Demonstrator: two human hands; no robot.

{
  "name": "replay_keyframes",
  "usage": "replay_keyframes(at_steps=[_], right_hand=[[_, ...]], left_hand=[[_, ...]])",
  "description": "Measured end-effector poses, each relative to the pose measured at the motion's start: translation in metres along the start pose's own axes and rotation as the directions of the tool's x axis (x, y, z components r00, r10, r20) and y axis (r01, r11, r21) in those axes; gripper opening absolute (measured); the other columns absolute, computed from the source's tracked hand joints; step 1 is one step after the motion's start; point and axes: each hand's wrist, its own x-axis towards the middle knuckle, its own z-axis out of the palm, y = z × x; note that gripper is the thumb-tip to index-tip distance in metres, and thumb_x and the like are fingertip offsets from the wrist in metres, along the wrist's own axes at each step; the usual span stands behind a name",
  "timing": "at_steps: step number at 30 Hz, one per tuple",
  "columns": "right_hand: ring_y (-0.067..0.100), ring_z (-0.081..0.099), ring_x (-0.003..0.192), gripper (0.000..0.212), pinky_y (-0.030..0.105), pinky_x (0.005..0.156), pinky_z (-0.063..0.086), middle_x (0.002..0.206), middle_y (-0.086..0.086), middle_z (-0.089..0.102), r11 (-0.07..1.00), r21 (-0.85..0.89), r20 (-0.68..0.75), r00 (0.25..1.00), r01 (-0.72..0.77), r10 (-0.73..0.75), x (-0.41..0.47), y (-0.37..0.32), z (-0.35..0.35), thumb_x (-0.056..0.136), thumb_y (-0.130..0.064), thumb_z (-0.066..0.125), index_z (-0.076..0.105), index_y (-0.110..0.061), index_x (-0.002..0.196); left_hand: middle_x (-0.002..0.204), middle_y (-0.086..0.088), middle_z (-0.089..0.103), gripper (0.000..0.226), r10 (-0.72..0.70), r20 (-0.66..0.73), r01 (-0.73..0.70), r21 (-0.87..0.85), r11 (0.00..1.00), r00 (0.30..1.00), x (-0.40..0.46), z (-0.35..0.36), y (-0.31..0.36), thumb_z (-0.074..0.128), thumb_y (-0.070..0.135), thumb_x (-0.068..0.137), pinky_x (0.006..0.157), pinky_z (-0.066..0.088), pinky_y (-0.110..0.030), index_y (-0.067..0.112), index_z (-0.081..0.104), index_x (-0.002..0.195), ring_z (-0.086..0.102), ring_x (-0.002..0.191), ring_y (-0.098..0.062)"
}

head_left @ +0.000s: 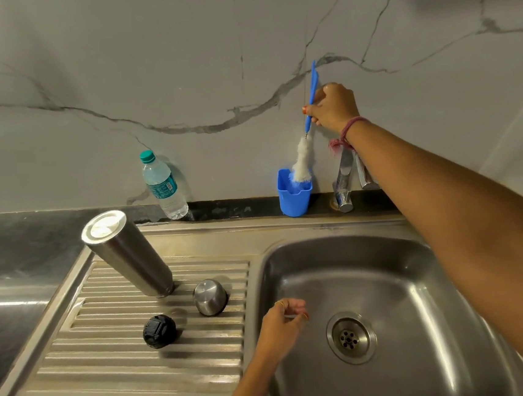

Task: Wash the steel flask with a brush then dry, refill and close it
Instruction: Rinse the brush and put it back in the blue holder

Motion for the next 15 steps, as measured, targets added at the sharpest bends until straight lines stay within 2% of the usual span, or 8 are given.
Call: replay_keyframes(at_steps=[2, 5, 8, 12, 15], right_hand=[[0.019, 0.069, 0.080, 0.022, 0.024, 0.076, 0.056, 0.094, 0.013, 0.072, 1.000, 0.012, -0.017, 1.000, -0.015, 0.015, -0.002, 0.004, 0.004, 0.085, -0.017, 0.071, 0.068, 0.002, 0.096], [0.015, 0.068, 0.070, 0.020, 0.021, 0.070, 0.057, 0.091, 0.014, 0.072, 0.997, 0.044, -0.035, 0.997, -0.063, 0.065, -0.004, 0.013, 0.008, 0.085, -0.016, 0.071, 0.069, 0.000, 0.097], [0.018, 0.069, 0.072, 0.021, 0.030, 0.078, 0.058, 0.089, 0.015, 0.073, 0.993, 0.056, -0.033, 0.994, -0.102, 0.104, -0.006, 0.018, 0.007, 0.086, -0.018, 0.070, 0.070, 0.000, 0.096], [0.021, 0.070, 0.081, 0.022, 0.034, 0.084, 0.057, 0.091, 0.014, 0.072, 0.993, 0.044, 0.004, 0.994, -0.112, 0.112, -0.004, 0.017, 0.004, 0.084, -0.018, 0.073, 0.069, 0.000, 0.096], [0.023, 0.070, 0.086, 0.025, 0.036, 0.085, 0.056, 0.094, 0.015, 0.072, 0.992, 0.024, 0.021, 0.992, -0.126, 0.126, -0.002, 0.017, 0.001, 0.080, -0.018, 0.076, 0.069, 0.001, 0.095]], left_hand=[[0.105, 0.010, 0.067, 0.015, -0.006, -0.008, 0.006, 0.002, 1.000, 1.000, 0.001, -0.001, 0.000, 0.064, 0.017, 0.096, 0.069, 0.042, -0.004, 0.031, 0.063, 0.102, 0.061, 0.097, -0.002], [0.104, 0.009, 0.067, 0.014, -0.009, -0.014, 0.009, 0.007, 1.000, 1.000, 0.004, -0.001, -0.001, 0.064, 0.017, 0.095, 0.068, 0.043, -0.003, 0.030, 0.063, 0.102, 0.061, 0.097, -0.001], [0.107, 0.008, 0.067, 0.014, -0.017, -0.011, 0.017, 0.003, 1.000, 1.000, 0.006, 0.000, -0.002, 0.065, 0.018, 0.095, 0.072, 0.044, -0.006, 0.027, 0.065, 0.105, 0.062, 0.099, -0.003], [0.108, 0.007, 0.067, 0.014, -0.022, 0.003, 0.022, -0.001, 1.000, 1.000, 0.006, 0.002, -0.002, 0.064, 0.018, 0.096, 0.073, 0.044, -0.009, 0.027, 0.064, 0.106, 0.061, 0.099, -0.003], [0.109, 0.008, 0.066, 0.015, -0.023, 0.001, 0.023, 0.002, 1.000, 1.000, 0.005, 0.002, -0.002, 0.063, 0.018, 0.096, 0.069, 0.043, -0.006, 0.026, 0.064, 0.108, 0.060, 0.099, -0.002]])
